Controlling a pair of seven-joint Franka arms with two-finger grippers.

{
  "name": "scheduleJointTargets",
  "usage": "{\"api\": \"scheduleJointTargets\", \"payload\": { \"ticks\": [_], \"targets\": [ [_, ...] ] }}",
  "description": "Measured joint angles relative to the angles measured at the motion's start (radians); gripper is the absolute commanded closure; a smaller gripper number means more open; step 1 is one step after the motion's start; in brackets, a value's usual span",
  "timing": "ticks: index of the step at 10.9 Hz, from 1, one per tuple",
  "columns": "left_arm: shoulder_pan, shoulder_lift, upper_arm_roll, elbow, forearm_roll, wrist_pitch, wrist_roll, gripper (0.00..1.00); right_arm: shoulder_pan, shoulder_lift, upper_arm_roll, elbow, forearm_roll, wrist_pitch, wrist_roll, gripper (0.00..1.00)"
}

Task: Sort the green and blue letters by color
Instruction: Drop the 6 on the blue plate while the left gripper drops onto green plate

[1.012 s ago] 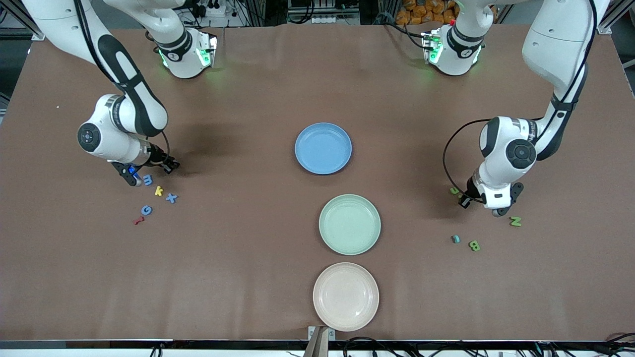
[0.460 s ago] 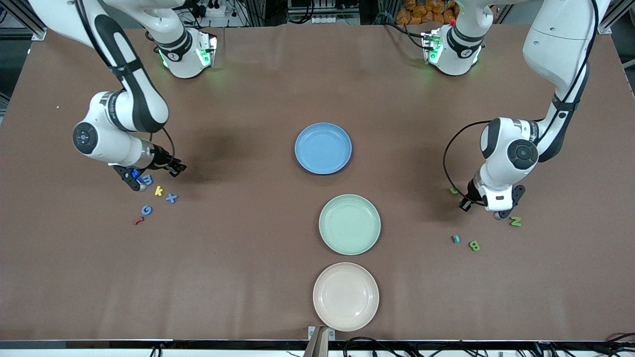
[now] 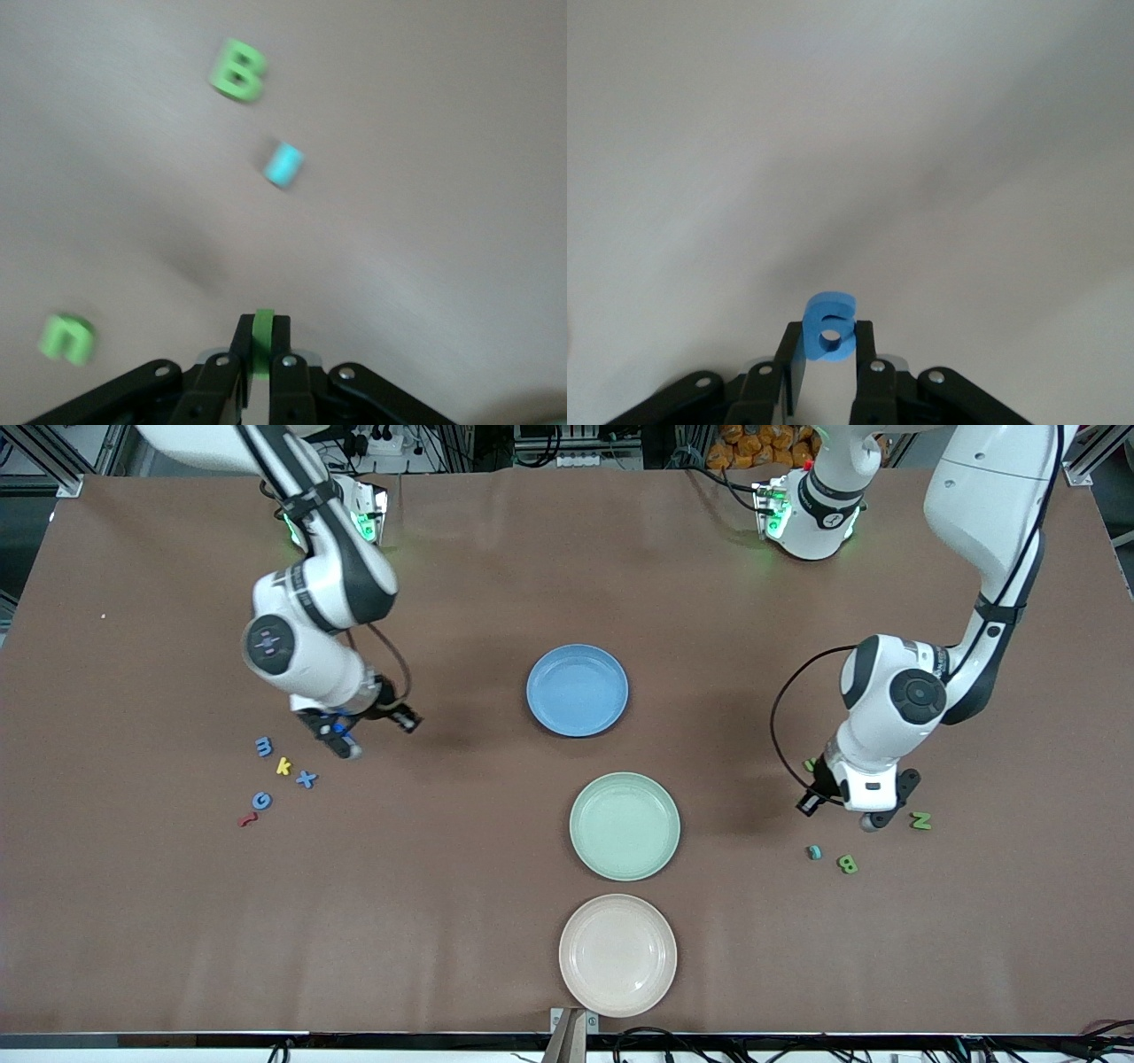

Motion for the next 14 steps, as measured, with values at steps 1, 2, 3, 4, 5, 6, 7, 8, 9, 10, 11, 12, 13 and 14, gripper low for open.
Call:
{"api": "scheduleJointTargets", "payload": {
  "ticks": [1, 2, 3, 4, 5, 6, 7, 8, 9, 10, 11, 12, 13, 14],
  "targets": [
    [-0.020, -0.002, -0.033, 0.024, 0.000, -0.009, -0.031, 1.00, 0.062, 0.018, 0.003, 0.042, 0.001, 0.001, 0.067, 1.00],
    [-0.062, -0.002, -0.050, 0.046, 0.000, -0.011, -0.071, 1.00, 0.123, 0.049, 0.004, 0.092, 0.001, 0.004, 0.134, 1.00],
    [-0.115, -0.003, -0.054, 0.071, 0.000, -0.013, -0.119, 1.00, 0.186, 0.091, 0.005, 0.150, 0.001, 0.010, 0.200, 1.00],
    [-0.154, 0.002, -0.054, 0.100, 0.000, -0.014, -0.177, 1.00, 0.242, 0.135, 0.004, 0.200, 0.000, 0.018, 0.253, 1.00],
    [-0.180, 0.019, -0.055, 0.143, 0.000, -0.016, -0.238, 1.00, 0.290, 0.182, 0.003, 0.240, -0.013, 0.040, 0.301, 1.00],
    [-0.203, 0.053, -0.055, 0.195, 0.000, -0.020, -0.277, 1.00, 0.330, 0.228, 0.002, 0.266, -0.041, 0.076, 0.346, 0.89],
    [-0.230, 0.099, -0.055, 0.243, 0.000, -0.022, -0.296, 1.00, 0.361, 0.269, 0.001, 0.280, -0.086, 0.109, 0.393, 0.52],
    [-0.258, 0.150, -0.055, 0.288, 0.000, -0.021, -0.304, 1.00, 0.382, 0.301, 0.001, 0.287, -0.124, 0.125, 0.433, 0.11],
    [-0.280, 0.195, -0.053, 0.327, 0.000, -0.021, -0.306, 1.00, 0.391, 0.318, 0.001, 0.292, -0.136, 0.131, 0.452, 0.00],
    [-0.299, 0.228, -0.047, 0.357, 0.000, -0.020, -0.306, 0.71, 0.392, 0.321, 0.001, 0.295, -0.136, 0.130, 0.454, 0.00],
    [-0.314, 0.252, -0.037, 0.380, 0.000, -0.020, -0.306, 0.01, 0.392, 0.321, -0.001, 0.301, -0.136, 0.126, 0.454, 0.00],
    [-0.322, 0.263, -0.030, 0.394, 0.000, -0.020, -0.306, 0.00, 0.392, 0.318, -0.003, 0.310, -0.137, 0.117, 0.454, 0.00],
    [-0.325, 0.265, -0.026, 0.403, 0.000, -0.020, -0.306, 0.00, 0.387, 0.305, -0.008, 0.321, -0.140, 0.082, 0.451, 0.00],
    [-0.325, 0.264, -0.024, 0.412, 0.005, -0.020, -0.306, 0.00, 0.372, 0.282, -0.011, 0.331, -0.147, 0.026, 0.420, 0.00]
  ]
}}
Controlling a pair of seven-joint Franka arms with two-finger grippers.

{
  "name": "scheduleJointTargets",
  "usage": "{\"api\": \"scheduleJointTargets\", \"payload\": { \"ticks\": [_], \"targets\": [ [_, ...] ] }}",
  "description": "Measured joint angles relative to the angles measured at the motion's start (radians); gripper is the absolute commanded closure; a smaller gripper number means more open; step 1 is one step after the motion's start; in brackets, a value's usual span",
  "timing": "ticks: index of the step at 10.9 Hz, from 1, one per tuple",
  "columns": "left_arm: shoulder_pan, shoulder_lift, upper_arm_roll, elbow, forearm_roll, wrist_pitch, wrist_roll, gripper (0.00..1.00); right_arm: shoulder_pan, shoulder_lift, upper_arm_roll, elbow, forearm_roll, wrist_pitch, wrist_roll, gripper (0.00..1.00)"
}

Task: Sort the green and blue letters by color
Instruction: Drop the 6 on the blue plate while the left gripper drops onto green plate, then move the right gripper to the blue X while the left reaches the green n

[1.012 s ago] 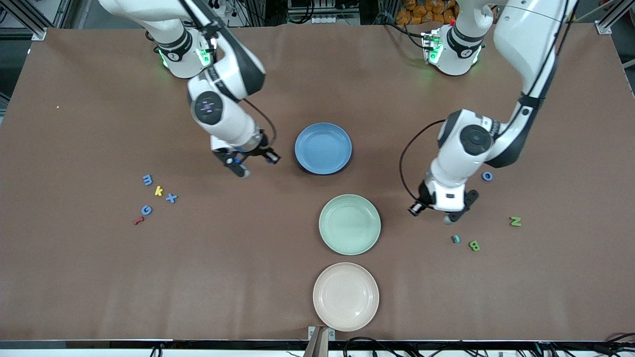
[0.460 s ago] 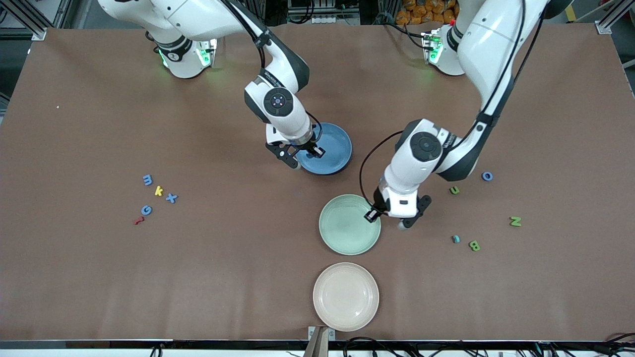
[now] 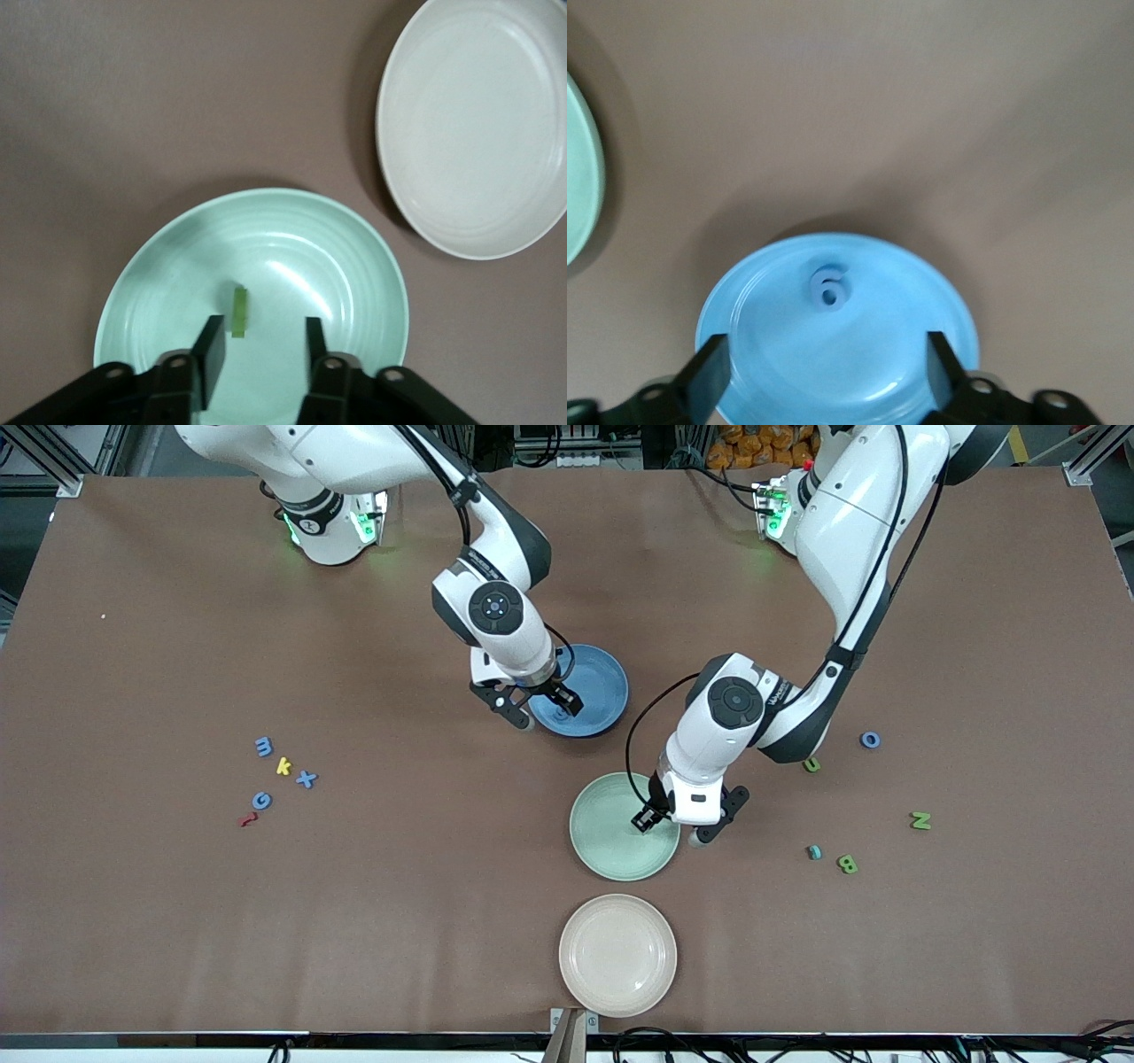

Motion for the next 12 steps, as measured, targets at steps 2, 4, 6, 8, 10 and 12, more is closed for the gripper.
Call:
{"api": "scheduleJointTargets", "payload": {
  "ticks": [2, 4, 6, 8, 10, 12],
  "targets": [
    [0.006, 0.000, 0.007, 0.008, 0.029, -0.002, 0.000, 0.00, -0.083, -0.079, -0.004, 0.009, -0.003, -0.151, -0.130, 0.00],
    [0.013, -0.001, 0.011, -0.001, 0.035, -0.008, 0.001, 0.00, -0.201, -0.145, -0.008, 0.009, -0.004, -0.235, -0.293, 0.00],
    [0.032, -0.023, 0.013, -0.050, 0.047, -0.054, 0.023, 0.00, -0.330, -0.191, -0.011, 0.006, -0.005, -0.303, -0.469, 0.00],
    [0.086, -0.088, 0.014, -0.154, 0.076, -0.087, 0.097, 0.00, -0.449, -0.227, -0.012, -0.019, -0.005, -0.321, -0.679, 0.00],
    [0.154, -0.190, 0.015, -0.308, 0.079, -0.094, 0.210, 0.00, -0.555, -0.266, -0.013, -0.075, -0.010, -0.320, -0.893, 0.00],
    [0.188, -0.254, 0.015, -0.429, 0.152, -0.096, 0.236, 0.00, -0.639, -0.307, -0.013, -0.152, -0.033, -0.274, -1.054, 0.00]
  ]
}}
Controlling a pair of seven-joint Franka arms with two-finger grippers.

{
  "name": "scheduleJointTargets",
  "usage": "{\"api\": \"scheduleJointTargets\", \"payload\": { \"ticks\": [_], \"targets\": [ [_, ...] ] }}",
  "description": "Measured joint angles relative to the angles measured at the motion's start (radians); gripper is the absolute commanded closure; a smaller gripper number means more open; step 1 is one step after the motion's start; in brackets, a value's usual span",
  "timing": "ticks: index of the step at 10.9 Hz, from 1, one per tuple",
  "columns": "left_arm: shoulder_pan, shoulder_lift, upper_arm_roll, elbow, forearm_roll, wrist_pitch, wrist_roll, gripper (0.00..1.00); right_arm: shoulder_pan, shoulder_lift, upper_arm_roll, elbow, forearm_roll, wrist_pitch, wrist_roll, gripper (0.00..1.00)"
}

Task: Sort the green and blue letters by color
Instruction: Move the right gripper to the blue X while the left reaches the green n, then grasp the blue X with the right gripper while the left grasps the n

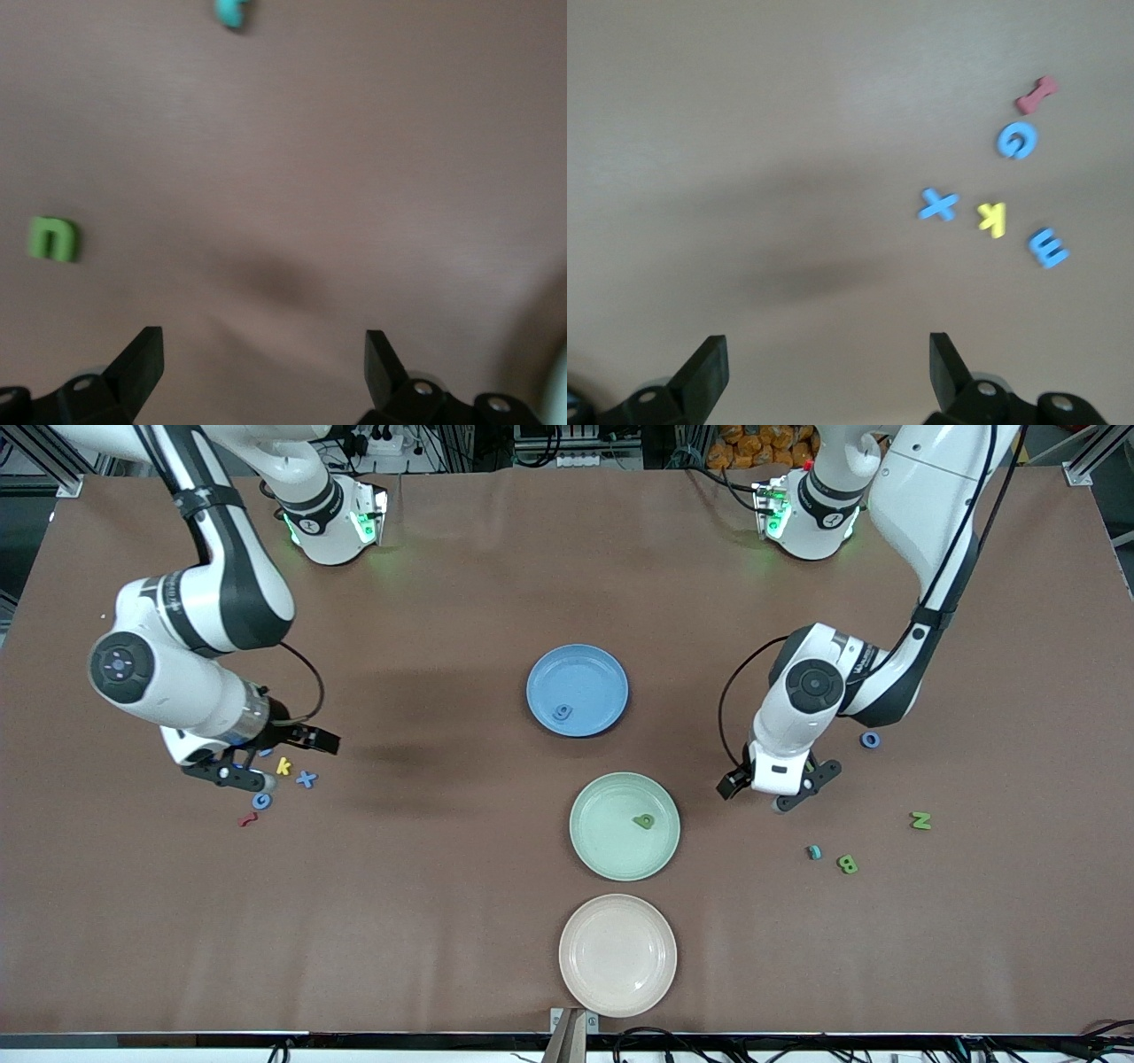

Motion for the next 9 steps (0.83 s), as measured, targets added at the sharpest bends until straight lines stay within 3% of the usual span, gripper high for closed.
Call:
{"api": "scheduleJointTargets", "payload": {
  "ticks": [3, 5, 9],
  "targets": [
    [0.109, -0.034, -0.008, -0.154, 0.167, 0.112, 0.008, 0.00, -0.081, -0.024, 0.000, -0.165, -0.010, 0.206, -0.131, 0.00],
    [0.177, -0.036, -0.017, -0.199, 0.198, 0.150, 0.092, 0.00, -0.119, -0.024, 0.000, -0.216, -0.011, 0.279, -0.193, 0.04],
    [0.396, -0.039, -0.166, -0.215, 0.199, 0.151, 0.227, 0.00, -0.150, 0.040, -0.003, -0.244, -0.043, 0.404, -0.223, 0.11]
  ]
}}
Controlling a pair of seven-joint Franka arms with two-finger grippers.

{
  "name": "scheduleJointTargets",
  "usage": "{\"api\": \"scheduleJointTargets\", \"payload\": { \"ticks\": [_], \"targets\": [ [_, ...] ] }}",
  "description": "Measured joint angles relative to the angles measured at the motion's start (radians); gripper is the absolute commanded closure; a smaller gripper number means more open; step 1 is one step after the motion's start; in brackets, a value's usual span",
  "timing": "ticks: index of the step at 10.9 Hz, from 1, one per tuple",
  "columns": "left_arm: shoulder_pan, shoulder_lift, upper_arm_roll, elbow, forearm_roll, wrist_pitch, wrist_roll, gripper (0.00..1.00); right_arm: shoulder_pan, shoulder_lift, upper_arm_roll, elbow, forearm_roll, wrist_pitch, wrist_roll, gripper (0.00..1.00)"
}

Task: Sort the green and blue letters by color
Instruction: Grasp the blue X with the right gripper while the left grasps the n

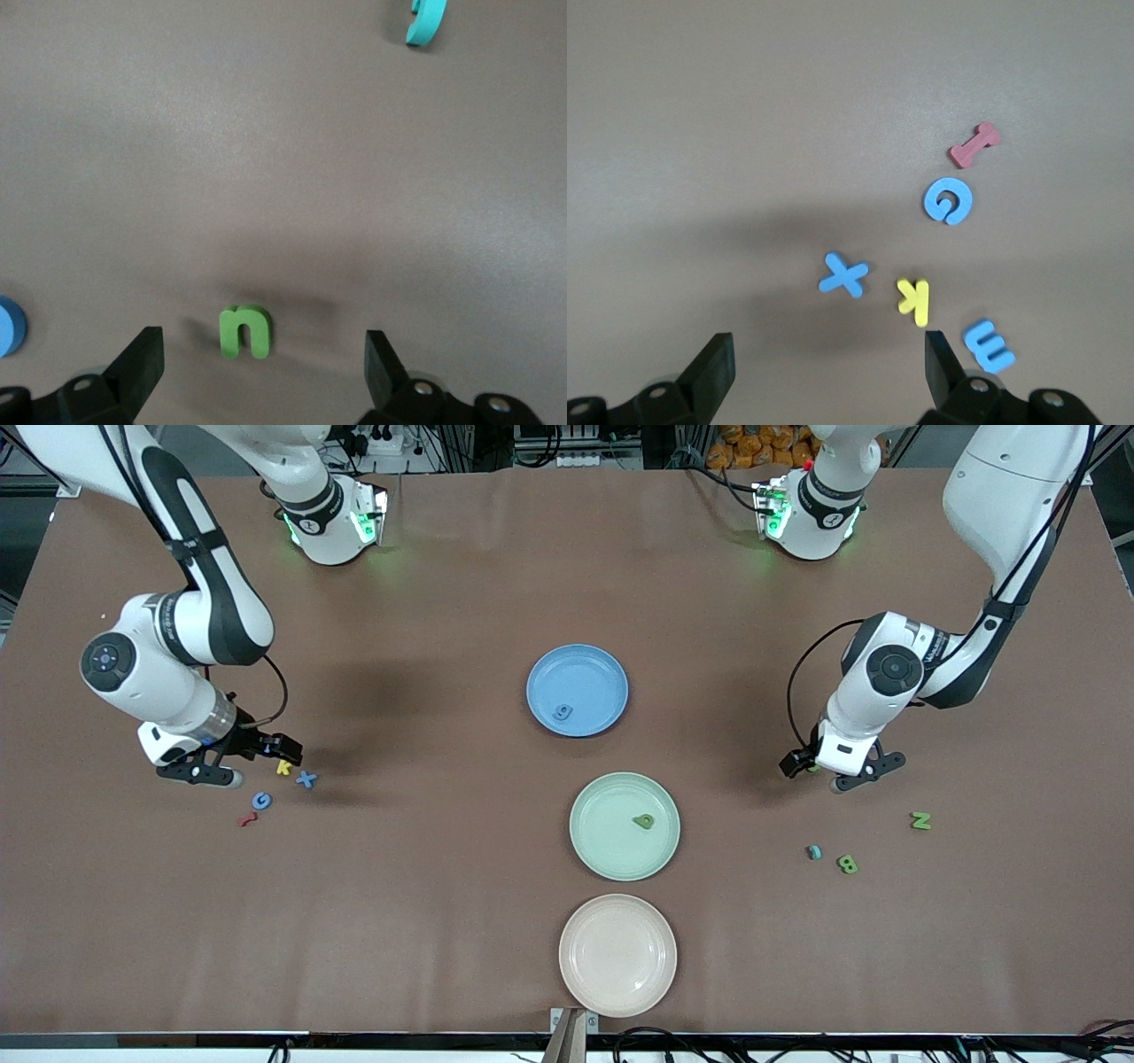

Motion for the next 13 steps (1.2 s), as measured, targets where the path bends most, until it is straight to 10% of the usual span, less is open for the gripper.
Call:
{"api": "scheduleJointTargets", "payload": {
  "ticks": [10, 11, 13],
  "targets": [
    [0.040, 0.040, -0.014, -0.015, 0.000, 0.001, 0.072, 0.00, 0.033, 0.167, -0.016, 0.008, -0.009, 0.098, 0.228, 0.28],
    [0.040, 0.040, -0.015, -0.014, 0.000, 0.001, 0.072, 0.86, 0.034, 0.175, -0.022, 0.015, -0.023, 0.102, 0.229, 0.29],
    [0.040, 0.040, -0.016, -0.012, 0.000, 0.001, 0.072, 1.00, 0.034, 0.191, -0.033, 0.034, -0.046, 0.102, 0.229, 0.32]
  ]
}}
